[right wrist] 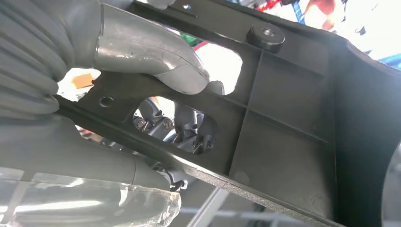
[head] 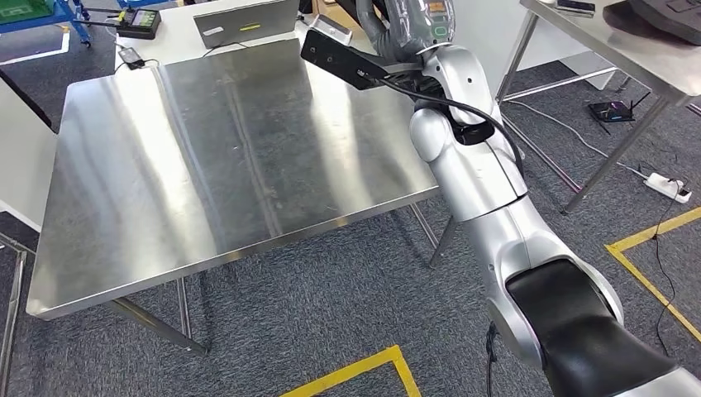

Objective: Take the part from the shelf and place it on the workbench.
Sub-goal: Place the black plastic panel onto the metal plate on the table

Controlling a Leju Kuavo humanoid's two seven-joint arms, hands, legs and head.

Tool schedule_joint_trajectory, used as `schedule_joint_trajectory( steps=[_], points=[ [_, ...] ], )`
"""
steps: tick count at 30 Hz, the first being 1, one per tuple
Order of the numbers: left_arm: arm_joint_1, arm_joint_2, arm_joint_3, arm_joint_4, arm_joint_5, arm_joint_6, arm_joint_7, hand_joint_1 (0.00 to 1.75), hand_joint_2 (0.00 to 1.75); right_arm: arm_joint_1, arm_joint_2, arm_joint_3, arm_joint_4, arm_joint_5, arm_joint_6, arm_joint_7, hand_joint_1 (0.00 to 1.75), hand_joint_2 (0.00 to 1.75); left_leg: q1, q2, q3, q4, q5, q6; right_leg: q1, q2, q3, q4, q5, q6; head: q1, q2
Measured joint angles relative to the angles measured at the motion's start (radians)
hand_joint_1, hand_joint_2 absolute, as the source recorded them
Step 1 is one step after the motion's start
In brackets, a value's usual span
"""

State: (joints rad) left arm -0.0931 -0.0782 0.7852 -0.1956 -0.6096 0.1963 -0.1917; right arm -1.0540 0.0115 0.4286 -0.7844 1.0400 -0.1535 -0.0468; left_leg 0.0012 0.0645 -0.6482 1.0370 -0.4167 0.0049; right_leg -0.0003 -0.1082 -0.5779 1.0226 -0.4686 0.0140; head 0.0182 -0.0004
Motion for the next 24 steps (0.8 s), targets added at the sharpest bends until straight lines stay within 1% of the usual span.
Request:
schedule_joint_trajectory(
  steps=[1, 2, 3, 4, 5, 6, 7, 8, 9, 10, 11, 12, 13, 14, 15, 16, 17, 18, 19, 20, 21, 22, 23, 24],
  points=[
    [0.002, 0.0, 0.002, 0.0, 0.0, -0.003, 0.0, 0.0, 0.0, 0.004, 0.001, 0.001, 0.011, 0.001, 0.001, -0.004, 1.75, 1.75, -0.004, -0.004, 0.003, -0.006, -0.002, 0.005, 0.004, -0.011, 0.002, -0.001, -0.002, 0.003, 0.001, 0.0],
    [0.004, 0.0, 0.004, 0.0, 0.0, -0.006, 0.0, 0.0, 0.0, 0.009, 0.003, 0.002, 0.022, 0.002, 0.002, -0.007, 1.75, 1.75, -0.004, -0.018, 0.002, -0.008, 0.0, 0.011, 0.005, -0.022, 0.006, -0.003, -0.003, 0.007, 0.002, 0.0],
    [0.007, 0.0, 0.006, 0.0, 0.001, -0.01, 0.0, 0.0, 0.0, 0.015, 0.004, 0.003, 0.031, 0.002, 0.002, -0.009, 1.75, 1.75, -0.001, -0.03, 0.004, -0.012, 0.003, 0.016, 0.004, -0.022, 0.006, -0.001, -0.007, 0.011, 0.002, 0.0],
    [0.009, 0.0, 0.008, 0.0, 0.001, -0.013, 0.0, 0.0, 0.0, 0.021, 0.004, 0.004, 0.04, 0.002, 0.004, -0.01, 1.75, 1.75, 0.002, -0.041, 0.006, -0.016, 0.006, 0.022, 0.002, -0.006, 0.002, 0.011, -0.015, 0.015, 0.002, 0.0],
    [0.009, 0.001, 0.01, 0.0, 0.001, -0.016, 0.0, 0.0, 0.0, 0.027, 0.002, 0.005, 0.049, 0.002, 0.008, -0.013, 1.75, 1.75, 0.006, -0.051, 0.008, -0.021, 0.01, 0.028, 0.0, 0.022, -0.013, 0.044, -0.032, 0.016, 0.002, 0.0],
    [0.009, 0.001, 0.011, 0.0, 0.001, -0.019, 0.0, 0.0, 0.0, 0.035, -0.003, 0.005, 0.059, 0.002, 0.015, -0.015, 1.75, 1.75, 0.01, -0.063, 0.009, -0.023, 0.012, 0.033, -0.003, 0.057, -0.041, 0.101, -0.057, 0.016, 0.003, 0.0],
    [0.009, 0.002, 0.013, 0.0, 0.001, -0.022, 0.0, 0.0, 0.0, 0.044, -0.008, 0.005, 0.07, 0.001, 0.024, -0.019, 1.75, 1.75, 0.011, -0.076, 0.008, -0.024, 0.014, 0.035, -0.006, 0.084, -0.075, 0.172, -0.085, 0.014, 0.003, 0.0],
    [0.009, 0.003, 0.014, 0.0, 0.001, -0.026, 0.0, 0.0, 0.0, 0.057, -0.014, 0.005, 0.081, 0.001, 0.034, -0.022, 1.75, 1.75, 0.012, -0.092, 0.007, -0.024, 0.015, 0.036, -0.008, 0.097, -0.109, 0.241, -0.108, 0.015, 0.004, 0.0],
    [0.01, 0.003, 0.015, 0.0, 0.001, -0.029, 0.0, 0.0, 0.0, 0.072, -0.02, 0.004, 0.091, 0.002, 0.04, -0.024, 1.75, 1.75, 0.012, -0.108, 0.006, -0.024, 0.015, 0.037, -0.009, 0.102, -0.131, 0.282, -0.118, 0.019, 0.004, 0.0],
    [0.012, 0.003, 0.015, 0.0, 0.001, -0.03, 0.0, 0.0, 0.0, 0.085, -0.025, 0.004, 0.098, 0.002, 0.044, -0.027, 1.75, 1.75, 0.012, -0.123, 0.006, -0.023, 0.016, 0.036, -0.011, 0.104, -0.136, 0.286, -0.112, 0.025, 0.004, 0.0],
    [0.014, 0.003, 0.017, 0.0, 0.001, -0.031, 0.0, 0.0, 0.0, 0.094, -0.028, 0.004, 0.104, 0.003, 0.045, -0.028, 1.75, 1.75, 0.013, -0.137, 0.006, -0.022, 0.016, 0.035, -0.013, 0.107, -0.121, 0.246, -0.091, 0.035, 0.004, 0.0],
    [0.015, 0.003, 0.019, 0.0, 0.001, -0.031, 0.0, 0.0, 0.0, 0.099, -0.031, 0.004, 0.108, 0.004, 0.046, -0.029, 1.75, 1.75, 0.014, -0.15, 0.006, -0.021, 0.017, 0.034, -0.016, 0.116, -0.09, 0.177, -0.061, 0.044, 0.004, 0.0],
    [0.016, 0.004, 0.021, 0.0, 0.0, -0.031, 0.0, 0.0, 0.0, 0.101, -0.033, 0.004, 0.112, 0.004, 0.046, -0.029, 1.75, 1.75, 0.013, -0.161, 0.005, -0.019, 0.017, 0.03, -0.019, 0.133, -0.057, 0.105, -0.033, 0.051, 0.004, 0.0],
    [0.016, 0.005, 0.022, 0.0, 0.0, -0.031, 0.0, 0.0, 0.0, 0.102, -0.034, 0.004, 0.115, 0.004, 0.047, -0.029, 1.75, 1.75, 0.013, -0.17, 0.002, -0.016, 0.017, 0.025, -0.022, 0.145, -0.03, 0.046, -0.011, 0.053, 0.004, 0.0],
    [0.016, 0.006, 0.023, 0.0, 0.0, -0.031, 0.0, 0.0, 0.0, 0.103, -0.034, 0.005, 0.118, 0.004, 0.048, -0.029, 1.75, 1.75, 0.012, -0.179, -0.002, -0.016, 0.018, 0.019, -0.022, 0.153, -0.014, 0.014, 0.001, 0.051, 0.004, 0.0],
    [0.018, 0.007, 0.024, 0.0, 0.0, -0.032, 0.0, 0.0, 0.0, 0.104, -0.033, 0.005, 0.12, 0.004, 0.048, -0.03, 1.75, 1.75, 0.011, -0.187, -0.005, -0.016, 0.02, 0.012, -0.019, 0.154, -0.009, 0.003, 0.005, 0.045, 0.004, 0.0],
    [0.02, 0.007, 0.025, 0.0, 0.0, -0.033, 0.0, 0.0, 0.0, 0.106, -0.032, 0.005, 0.122, 0.004, 0.049, -0.03, 1.75, 1.75, 0.013, -0.194, -0.008, -0.019, 0.023, 0.006, -0.017, 0.144, -0.008, 0.002, 0.008, 0.036, 0.004, 0.0],
    [0.023, 0.007, 0.026, 0.001, 0.0, -0.035, 0.0, 0.0, 0.0, 0.107, -0.031, 0.004, 0.124, 0.004, 0.051, -0.03, 1.75, 1.75, 0.015, -0.196, -0.012, -0.02, 0.024, 0.001, -0.019, 0.136, -0.009, 0.001, 0.01, 0.029, 0.004, 0.0],
    [0.026, 0.007, 0.027, 0.001, -0.002, -0.038, 0.0, 0.0, 0.0, 0.108, -0.031, 0.003, 0.124, 0.004, 0.052, -0.03, 1.75, 1.75, 0.015, -0.181, -0.019, -0.011, 0.017, -0.003, -0.021, 0.128, -0.008, -0.001, 0.013, 0.02, 0.003, 0.0],
    [0.026, 0.008, 0.028, 0.001, -0.004, -0.041, 0.0, 0.0, 0.0, 0.11, -0.032, 0.0, 0.125, 0.005, 0.053, -0.03, 1.75, 1.75, 0.014, -0.156, -0.033, 0.015, 0.001, -0.007, -0.024, 0.121, -0.007, -0.004, 0.014, 0.012, 0.001, 0.0],
    [0.026, 0.01, 0.029, 0.001, -0.006, -0.045, 0.0, 0.0, 0.0, 0.115, -0.035, -0.003, 0.125, 0.005, 0.055, -0.029, 1.75, 1.75, 0.013, -0.125, -0.055, 0.061, -0.025, -0.01, -0.025, 0.113, -0.006, -0.005, 0.015, 0.005, -0.001, 0.0],
    [0.025, 0.011, 0.029, 0.0, -0.008, -0.048, 0.0, 0.0, 0.0, 0.122, -0.04, -0.007, 0.125, 0.006, 0.055, -0.029, 1.75, 1.75, 0.012, -0.094, -0.085, 0.126, -0.057, -0.013, -0.021, 0.105, -0.005, -0.005, 0.014, 0.0, -0.003, 0.0],
    [0.024, 0.011, 0.029, 0.0, -0.011, -0.051, 0.0, 0.0, 0.0, 0.13, -0.046, -0.011, 0.126, 0.008, 0.055, -0.028, 1.75, 1.75, 0.012, -0.078, -0.117, 0.194, -0.085, -0.015, -0.018, 0.096, -0.006, -0.005, 0.013, -0.003, -0.004, 0.0],
    [0.024, 0.012, 0.029, 0.0, -0.013, -0.055, 0.001, 0.0, 0.0, 0.14, -0.053, -0.014, 0.127, 0.011, 0.055, -0.027, 1.75, 1.75, 0.013, -0.07, -0.14, 0.245, -0.102, -0.016, -0.016, 0.088, -0.006, -0.005, 0.012, -0.004, -0.004, 0.0]
  ],
)
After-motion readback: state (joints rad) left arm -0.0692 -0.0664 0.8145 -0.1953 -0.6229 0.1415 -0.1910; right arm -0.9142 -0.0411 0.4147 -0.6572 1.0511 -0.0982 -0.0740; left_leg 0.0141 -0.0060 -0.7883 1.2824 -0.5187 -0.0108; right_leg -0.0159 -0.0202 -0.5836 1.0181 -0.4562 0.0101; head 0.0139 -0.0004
